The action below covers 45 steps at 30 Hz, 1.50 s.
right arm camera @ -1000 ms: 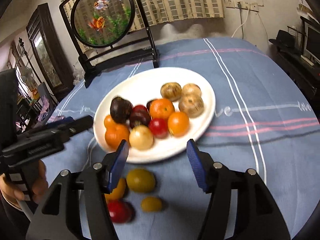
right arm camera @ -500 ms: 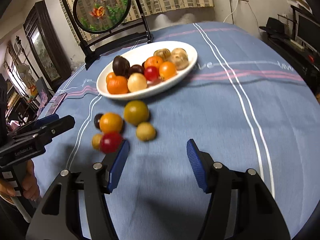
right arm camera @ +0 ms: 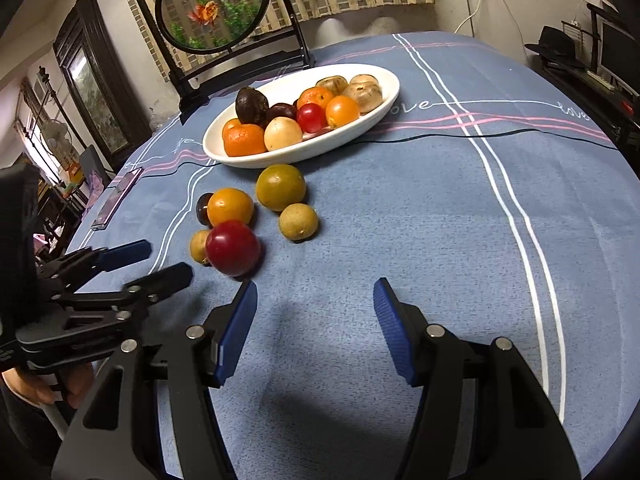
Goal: Organize fruits
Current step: 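Move both open tools back toward the remaining fruit cluster, then grasp a small pale yellow fruit with the left tool while the right tool grasps a red tomato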
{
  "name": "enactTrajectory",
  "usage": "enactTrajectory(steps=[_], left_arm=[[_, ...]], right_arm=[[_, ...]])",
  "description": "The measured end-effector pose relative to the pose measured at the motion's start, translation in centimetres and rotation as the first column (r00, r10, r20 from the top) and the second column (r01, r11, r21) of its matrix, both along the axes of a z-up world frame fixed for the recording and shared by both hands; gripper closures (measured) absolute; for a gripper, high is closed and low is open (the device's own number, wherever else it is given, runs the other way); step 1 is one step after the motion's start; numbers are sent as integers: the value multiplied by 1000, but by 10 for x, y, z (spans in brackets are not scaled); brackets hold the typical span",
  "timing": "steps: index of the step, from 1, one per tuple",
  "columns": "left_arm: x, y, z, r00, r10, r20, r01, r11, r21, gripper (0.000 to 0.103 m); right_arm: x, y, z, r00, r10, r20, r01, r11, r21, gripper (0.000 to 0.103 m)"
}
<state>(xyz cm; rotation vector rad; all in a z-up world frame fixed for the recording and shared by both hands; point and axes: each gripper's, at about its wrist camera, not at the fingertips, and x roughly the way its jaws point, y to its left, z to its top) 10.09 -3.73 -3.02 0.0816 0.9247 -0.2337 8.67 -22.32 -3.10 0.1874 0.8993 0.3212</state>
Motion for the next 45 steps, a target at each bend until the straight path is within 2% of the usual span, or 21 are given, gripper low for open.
enactTrajectory(steps=[1, 3, 5, 12, 13, 14, 15, 19, 23, 28, 31, 36, 38, 39, 40, 42, 45], left_arm=[[2, -2, -2, 1000, -2, -3, 2, 1000, 5, 30], [6, -6, -7, 1000, -13, -27, 13, 1000, 5, 47], [12, -10, -12, 998, -21, -52, 22, 1000, 13, 58], [27, -22, -14, 999, -25, -40, 27, 999, 34, 60], [28, -23, -14, 999, -29, -34, 31, 999, 37, 62], [29, -23, -14, 999, -40, -31, 41, 999, 32, 72], [29, -24, -13, 998, -51, -28, 51, 998, 24, 76], [25, -18, -11, 999, -32, -23, 32, 999, 21, 76], [16, -1, -4, 1000, -20, 7, 20, 1000, 17, 76], [12, 25, -4, 1000, 22, -2, -22, 1000, -9, 76], [10, 33, -5, 1000, 28, -4, -28, 999, -22, 76], [11, 41, -3, 999, 33, -2, -33, 998, -44, 76], [11, 42, -4, 999, 37, -5, -38, 998, -49, 76], [11, 43, -4, 999, 39, -7, -39, 998, -51, 76], [11, 43, -5, 999, 39, -8, -39, 998, -50, 76], [11, 42, -4, 999, 38, -8, -39, 998, -48, 76], [10, 41, -4, 999, 40, -8, -40, 998, -43, 76]], right_arm=[[0, 0, 0, 1000, 2, -2, -2, 1000, 2, 42], [1, 0, -2, 1000, 8, -12, -8, 1000, 8, 42], [2, -1, -2, 1000, 7, -17, -7, 1000, 13, 42], [3, -3, -2, 1000, 14, -19, -13, 1000, 26, 42], [2, -3, -2, 1000, 15, -19, -14, 1000, 25, 42], [2, -2, -2, 1000, 15, -20, -15, 1000, 24, 42], [3, -2, -2, 1000, 15, -21, -15, 1000, 20, 42], [5, 3, -2, 999, 20, -25, -20, 1000, -8, 42], [8, 25, -3, 996, 76, -37, -79, 992, -95, 42], [18, 58, -6, 988, 145, -53, -151, 978, -144, 42], [28, 71, -8, 987, 146, -61, -156, 969, -192, 42], [40, 85, -8, 986, 154, -65, -165, 964, -210, 42], [43, 89, -8, 986, 154, -56, -163, 964, -212, 48], [44, 91, -8, 987, 154, -50, -162, 961, -225, 60], [45, 93, -8, 986, 160, -50, -167, 958, -231, 63], [43, 94, -8, 983, 176, -46, -182, 955, -235, 64], [37, 86, -6, 982, 186, -44, -191, 965, -181, 64]])
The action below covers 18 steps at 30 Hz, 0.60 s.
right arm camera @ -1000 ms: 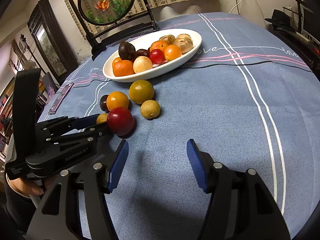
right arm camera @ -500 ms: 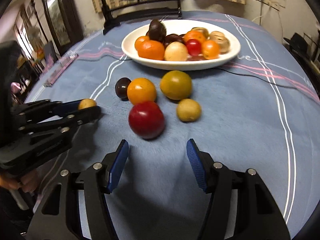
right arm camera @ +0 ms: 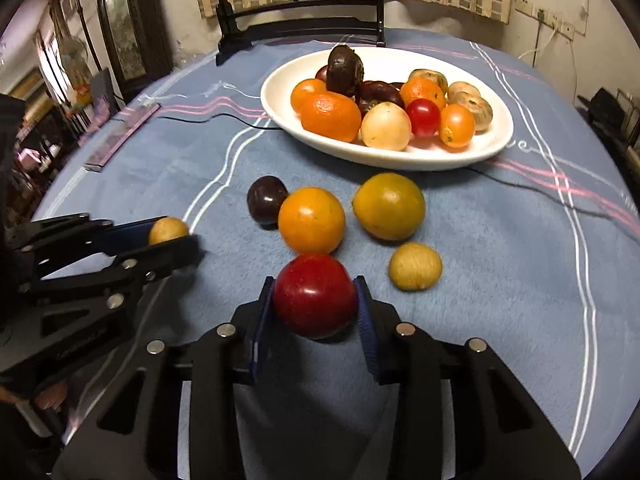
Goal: Organize fruits
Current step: 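Grasp a small pale yellow fruit with the left tool while the right tool grasps a red tomato, then lower both fruits onto the white plate and open both tools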
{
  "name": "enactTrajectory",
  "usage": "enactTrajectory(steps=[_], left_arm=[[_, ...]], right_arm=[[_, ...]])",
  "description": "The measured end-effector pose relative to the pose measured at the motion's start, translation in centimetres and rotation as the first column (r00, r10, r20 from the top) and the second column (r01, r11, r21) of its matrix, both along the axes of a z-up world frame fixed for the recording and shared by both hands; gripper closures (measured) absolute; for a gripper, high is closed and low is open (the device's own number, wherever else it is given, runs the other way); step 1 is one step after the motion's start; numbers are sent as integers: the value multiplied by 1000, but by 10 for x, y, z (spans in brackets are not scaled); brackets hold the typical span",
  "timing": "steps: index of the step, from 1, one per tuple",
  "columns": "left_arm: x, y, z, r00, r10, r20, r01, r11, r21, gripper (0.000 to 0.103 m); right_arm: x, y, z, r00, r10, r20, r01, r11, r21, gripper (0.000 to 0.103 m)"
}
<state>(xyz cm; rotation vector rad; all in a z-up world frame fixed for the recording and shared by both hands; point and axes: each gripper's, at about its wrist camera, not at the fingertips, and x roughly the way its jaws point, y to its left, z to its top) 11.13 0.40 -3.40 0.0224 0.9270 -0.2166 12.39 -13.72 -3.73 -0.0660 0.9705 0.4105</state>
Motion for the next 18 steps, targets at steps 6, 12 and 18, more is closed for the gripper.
enactTrajectory(steps=[6, 12, 18], left_arm=[[-4, -6, 8, 1000, -8, 10, 8, 1000, 6, 76], [2, -21, 29, 999, -39, 37, 39, 999, 8, 76], [26, -38, 58, 993, -71, 90, 70, 997, 9, 76]], right_arm=[[-15, -29, 11, 999, -36, -3, 36, 996, 81, 64], [-17, -57, 33, 996, -79, 44, 72, 987, 146, 64], [-3, -67, 59, 989, -101, 106, 81, 980, 180, 64]])
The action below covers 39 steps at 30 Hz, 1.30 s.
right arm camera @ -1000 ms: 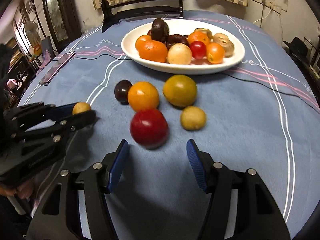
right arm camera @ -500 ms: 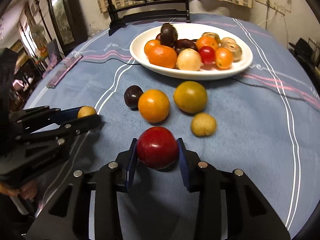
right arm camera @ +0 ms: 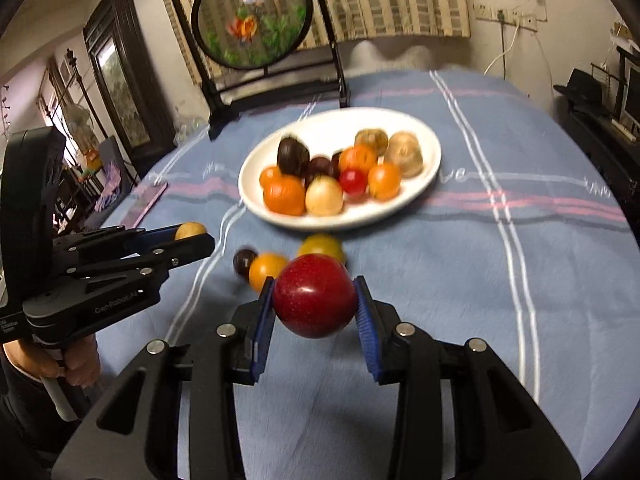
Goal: Organize fruits
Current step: 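Lower both fruits onto the white plate and open both tools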
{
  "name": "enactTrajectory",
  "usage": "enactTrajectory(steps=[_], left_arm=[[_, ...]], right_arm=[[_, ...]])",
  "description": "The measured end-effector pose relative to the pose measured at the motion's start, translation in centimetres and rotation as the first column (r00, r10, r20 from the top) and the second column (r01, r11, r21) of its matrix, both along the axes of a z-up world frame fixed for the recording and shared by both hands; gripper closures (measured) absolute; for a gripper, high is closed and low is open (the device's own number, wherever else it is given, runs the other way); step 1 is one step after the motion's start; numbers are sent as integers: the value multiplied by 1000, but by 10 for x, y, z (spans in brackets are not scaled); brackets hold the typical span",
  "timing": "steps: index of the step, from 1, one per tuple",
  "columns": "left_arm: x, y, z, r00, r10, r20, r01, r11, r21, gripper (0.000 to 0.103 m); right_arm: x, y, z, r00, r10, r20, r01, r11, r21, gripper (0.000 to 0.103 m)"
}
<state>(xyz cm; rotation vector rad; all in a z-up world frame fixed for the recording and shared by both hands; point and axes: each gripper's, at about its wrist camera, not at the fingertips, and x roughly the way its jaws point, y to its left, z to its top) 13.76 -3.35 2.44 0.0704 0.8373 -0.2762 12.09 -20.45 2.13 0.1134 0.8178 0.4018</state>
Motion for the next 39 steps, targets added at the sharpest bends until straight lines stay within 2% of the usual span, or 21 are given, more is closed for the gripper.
enactTrajectory(steps=[5, 10, 16, 19, 21, 25, 26, 28, 29, 30, 31, 32, 39], left_arm=[[34, -8, 16, 999, 13, 38, -14, 1000, 15, 76], [76, -8, 13, 998, 60, 9, -61, 998, 15, 76], [114, -10, -2, 996, 86, -15, -85, 995, 48, 76], [127, -12, -4, 997, 77, 2, -77, 996, 42, 76], [134, -17, -6, 997, 78, 17, -79, 994, 76, 76], [159, -17, -25, 993, 111, -43, -107, 990, 89, 76], [162, -15, -27, 992, 119, -50, -115, 990, 80, 74], [166, -10, -29, 988, 146, -48, -143, 988, 56, 60], [165, -8, -29, 987, 160, -35, -158, 986, 55, 49], [164, -6, -28, 985, 171, -20, -170, 984, 58, 44], [164, -5, -28, 985, 173, -15, -171, 984, 57, 44], [162, -5, -26, 986, 168, -17, -166, 985, 52, 43], [137, -6, -11, 991, 136, 11, -136, 990, 33, 35]], right_arm=[[31, 2, 19, 999, -7, 47, 6, 1000, 22, 64], [68, 14, 16, 999, -1, 39, -1, 999, 36, 64], [115, 26, -8, 1000, -23, -14, 23, 999, -28, 65], [132, 30, -14, 999, -27, -18, 26, 998, -66, 65], [140, 33, -16, 999, -37, -5, 36, 995, -96, 64], [152, 35, -20, 999, -49, 16, 51, 990, -128, 63], [154, 33, -22, 998, -53, 18, 55, 990, -127, 63], [154, 31, -24, 998, -57, 22, 59, 991, -117, 61], [154, 29, -24, 998, -58, 21, 60, 991, -117, 61], [154, 28, -24, 998, -60, 20, 62, 991, -115, 55], [153, 26, -23, 998, -66, 24, 69, 992, -110, 48], [151, 23, -21, 997, -72, 32, 75, 992, -99, 47], [133, 16, -6, 996, -72, 45, 74, 996, -58, 47]])
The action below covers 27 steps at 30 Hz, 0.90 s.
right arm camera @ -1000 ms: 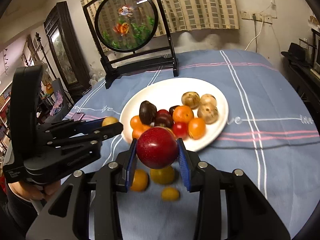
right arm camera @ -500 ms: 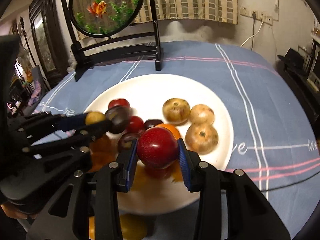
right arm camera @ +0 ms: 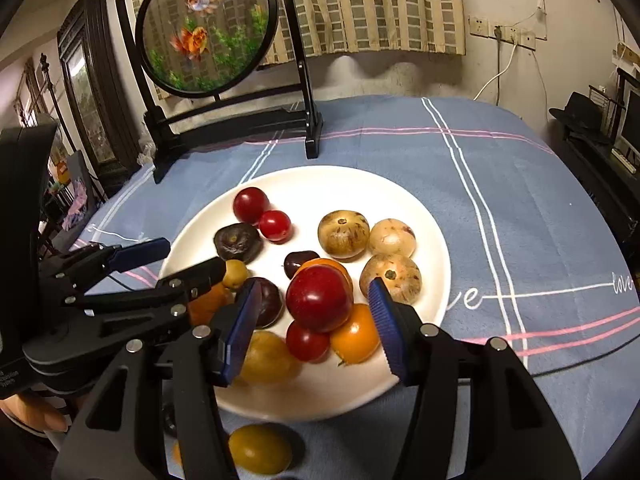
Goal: Organize fruits
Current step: 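Lower both fruits onto the white plate and open both tools, then move both open tools back toward the fruits on the cloth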
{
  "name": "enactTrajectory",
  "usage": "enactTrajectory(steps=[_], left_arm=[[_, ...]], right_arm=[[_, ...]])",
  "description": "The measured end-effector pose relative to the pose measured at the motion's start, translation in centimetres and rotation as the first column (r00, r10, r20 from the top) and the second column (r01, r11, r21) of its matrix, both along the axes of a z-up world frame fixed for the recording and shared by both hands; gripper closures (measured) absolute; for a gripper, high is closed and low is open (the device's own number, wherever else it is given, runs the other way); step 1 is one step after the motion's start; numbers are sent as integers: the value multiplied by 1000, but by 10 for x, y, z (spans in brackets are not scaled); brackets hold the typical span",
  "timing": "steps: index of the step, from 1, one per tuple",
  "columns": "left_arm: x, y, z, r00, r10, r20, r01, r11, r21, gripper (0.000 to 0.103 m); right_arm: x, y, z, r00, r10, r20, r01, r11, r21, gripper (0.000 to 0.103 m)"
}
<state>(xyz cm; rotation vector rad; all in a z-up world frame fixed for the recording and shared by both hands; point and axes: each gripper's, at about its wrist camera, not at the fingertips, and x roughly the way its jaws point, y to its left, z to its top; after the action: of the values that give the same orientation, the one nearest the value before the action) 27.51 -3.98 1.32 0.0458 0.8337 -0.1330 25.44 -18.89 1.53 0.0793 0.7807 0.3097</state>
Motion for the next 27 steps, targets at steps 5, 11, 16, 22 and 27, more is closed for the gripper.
enactTrajectory(steps=[5, 11, 16, 22, 27], left_arm=[[-25, -3, 10, 999, -30, 26, 29, 999, 16, 34], [-58, 0, 21, 998, -40, 45, 39, 999, 6, 33], [-87, 2, 18, 998, -46, 46, 46, 999, 11, 30], [-122, 12, 4, 999, -36, 32, 36, 999, -11, 29], [-136, 22, -12, 1000, -22, -7, 22, 999, -41, 29]], right_arm=[[-17, -12, 6, 1000, -21, -10, 22, 1000, 22, 47], [-44, -24, 9, 999, -48, -16, 48, 999, 7, 46], [-69, -25, 2, 999, -44, -27, 44, 999, -6, 42], [-98, -25, -19, 997, -33, -74, 31, 999, -30, 42], [-114, -18, -40, 992, -22, -127, 14, 998, -67, 42]])
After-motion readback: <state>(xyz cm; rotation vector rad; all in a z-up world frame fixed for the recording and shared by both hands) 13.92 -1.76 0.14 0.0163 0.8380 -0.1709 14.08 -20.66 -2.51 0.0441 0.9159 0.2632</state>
